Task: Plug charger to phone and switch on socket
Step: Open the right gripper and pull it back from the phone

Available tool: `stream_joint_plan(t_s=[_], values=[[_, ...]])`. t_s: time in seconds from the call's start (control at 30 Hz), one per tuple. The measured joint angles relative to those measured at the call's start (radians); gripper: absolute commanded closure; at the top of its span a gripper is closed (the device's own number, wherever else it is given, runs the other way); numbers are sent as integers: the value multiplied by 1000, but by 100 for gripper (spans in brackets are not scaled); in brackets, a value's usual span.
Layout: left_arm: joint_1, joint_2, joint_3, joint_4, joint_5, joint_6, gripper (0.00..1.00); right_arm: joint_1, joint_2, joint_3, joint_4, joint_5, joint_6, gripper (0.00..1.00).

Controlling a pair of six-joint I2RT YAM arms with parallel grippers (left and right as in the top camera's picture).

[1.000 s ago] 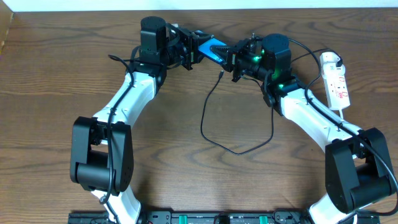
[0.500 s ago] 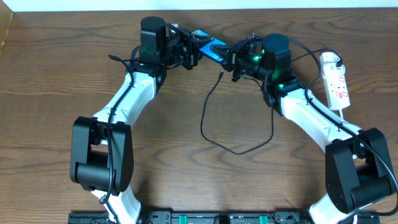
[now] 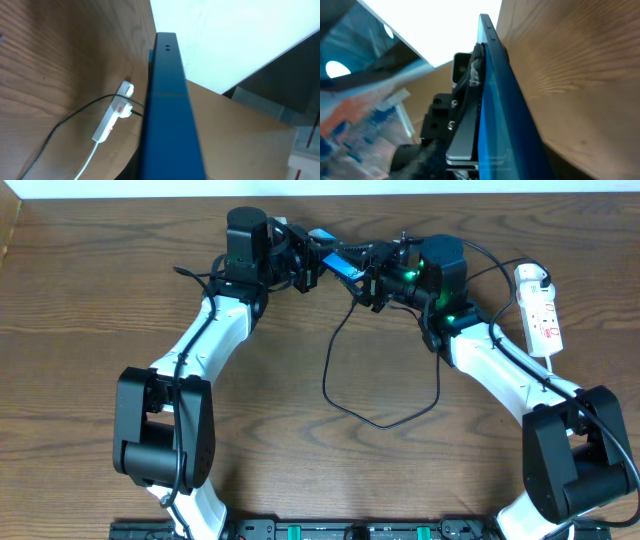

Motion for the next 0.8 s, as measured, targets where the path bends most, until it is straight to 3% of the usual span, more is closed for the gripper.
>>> stream_joint_plan(t_s=[0.07, 0.33, 0.5, 0.6, 0.67, 0.8], values=[[1, 0, 0, 0, 1, 44, 93, -2, 0, 0, -16, -4, -47, 37], [72, 0, 0, -27, 114, 313, 93, -76, 0, 10, -271, -8, -407, 17], [145, 0, 0, -94, 222, 440, 93, -109, 0, 11, -454, 4, -706, 19], [190, 0, 0, -108, 296, 497, 92, -109, 0, 12, -563, 45, -880, 30], [220, 0, 0, -108, 354, 521, 93, -102, 0, 12, -632, 89, -1019, 33], [261, 0, 0, -108, 444, 545, 92, -87, 0, 12, -685, 142, -1118, 38]])
